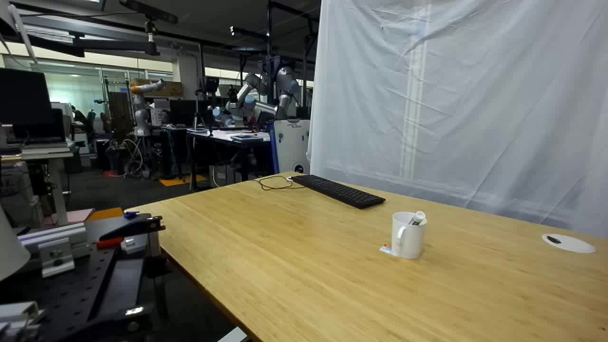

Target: Put the marker on the table

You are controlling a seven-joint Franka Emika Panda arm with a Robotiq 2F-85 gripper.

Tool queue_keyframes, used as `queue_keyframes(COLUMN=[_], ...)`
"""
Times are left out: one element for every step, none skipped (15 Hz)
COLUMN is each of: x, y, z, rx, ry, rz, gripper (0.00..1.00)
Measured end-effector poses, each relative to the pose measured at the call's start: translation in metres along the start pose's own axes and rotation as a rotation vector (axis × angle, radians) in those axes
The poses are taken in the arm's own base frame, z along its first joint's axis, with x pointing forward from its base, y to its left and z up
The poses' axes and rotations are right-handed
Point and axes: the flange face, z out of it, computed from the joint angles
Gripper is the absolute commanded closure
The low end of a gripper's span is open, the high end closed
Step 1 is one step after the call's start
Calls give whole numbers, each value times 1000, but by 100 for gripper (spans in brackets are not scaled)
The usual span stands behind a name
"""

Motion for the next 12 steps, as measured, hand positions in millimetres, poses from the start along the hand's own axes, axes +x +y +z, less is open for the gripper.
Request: queue_keyframes(x=[0,1,1,0,0,0,0,0,0,0,0,0], y=[1,1,2,2,2,2,2,2,2,2,2,2], z=[-2,-6,-7,-7,-7,-7,-7,-7,-7,-7,-7,-7], rx=[-1,-2,-2,-2,-2,-2,-2,-2,-2,-2,-2,-2], ry=[6,14,17,18,18,18,18,18,18,18,18,18], rz=[2,3,4,4,4,4,4,4,4,4,4,4], gripper=[0,0,0,0,0,0,0,0,0,0,0,0])
